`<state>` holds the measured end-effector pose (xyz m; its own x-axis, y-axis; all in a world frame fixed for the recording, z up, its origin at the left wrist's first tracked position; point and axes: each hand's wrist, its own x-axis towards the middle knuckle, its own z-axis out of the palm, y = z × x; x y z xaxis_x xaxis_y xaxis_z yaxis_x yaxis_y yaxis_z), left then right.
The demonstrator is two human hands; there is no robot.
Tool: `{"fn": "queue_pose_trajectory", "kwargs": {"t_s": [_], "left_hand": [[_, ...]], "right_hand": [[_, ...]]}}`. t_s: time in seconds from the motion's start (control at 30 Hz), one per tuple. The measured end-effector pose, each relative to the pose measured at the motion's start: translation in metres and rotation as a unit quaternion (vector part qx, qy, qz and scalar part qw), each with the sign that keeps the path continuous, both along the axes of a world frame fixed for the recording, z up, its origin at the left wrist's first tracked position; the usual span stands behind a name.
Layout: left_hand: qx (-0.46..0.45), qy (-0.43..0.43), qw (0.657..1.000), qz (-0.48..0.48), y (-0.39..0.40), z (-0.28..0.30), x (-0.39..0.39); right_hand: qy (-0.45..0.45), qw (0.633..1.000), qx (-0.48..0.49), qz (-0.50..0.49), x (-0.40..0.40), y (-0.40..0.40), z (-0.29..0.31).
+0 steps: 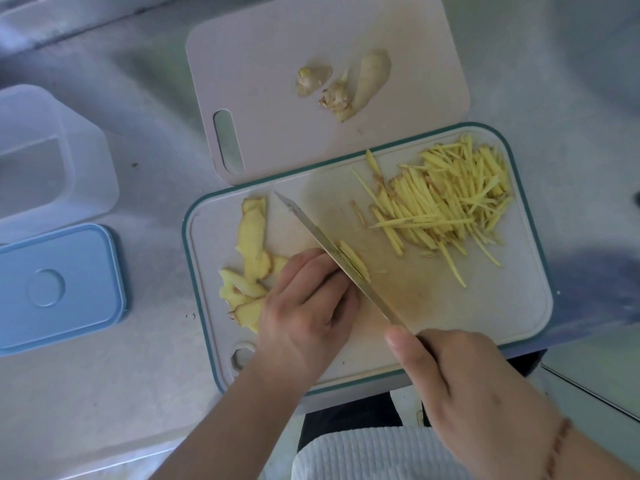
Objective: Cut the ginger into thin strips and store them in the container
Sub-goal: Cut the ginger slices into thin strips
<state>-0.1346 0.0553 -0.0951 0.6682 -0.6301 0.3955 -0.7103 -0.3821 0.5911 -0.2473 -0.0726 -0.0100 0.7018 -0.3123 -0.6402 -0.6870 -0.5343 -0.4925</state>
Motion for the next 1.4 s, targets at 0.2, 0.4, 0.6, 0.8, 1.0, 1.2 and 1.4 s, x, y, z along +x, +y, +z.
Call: {"fn": "queue_pose_trajectory", "kwargs": {"t_s": [0.2,0.4,0.6,0.8,1.0,1.2,1.4], "left_hand": [[0.005,-0.002,1.0,0.011,-0.001,0.0,0.0],[0.002,-0.009,1.0,0.009,0.0,-0.001,-0.001],[-0.002,-0.002,1.0,0.011,0.0,-0.001,0.0],[-0.001,-0.012,1.0,0.008,0.0,-0.002,-0.002],[0.01,-0.024,1.0,0.004,0.0,0.0,-0.002],[0.01,-0.03,0.999,0.008,0.0,-0.001,-0.001],[0.012,-0.032,0.999,0.016,0.0,-0.001,-0.002]], "right_hand": [[-0.036,0.999,0.026,0.007,0.026,0.001,-0.003],[-0.006,1.0,0.012,0.001,0.006,0.001,0.002],[-0.029,0.999,0.018,0.017,0.025,0.002,-0.002],[-0.008,1.0,0.029,0.008,0.013,0.001,-0.002],[-0.027,0.999,0.034,-0.009,0.014,0.003,0.002],[-0.03,0.998,0.047,-0.006,0.021,0.006,-0.007],[-0.019,0.999,0.024,-0.024,0.005,0.004,0.005]]}}
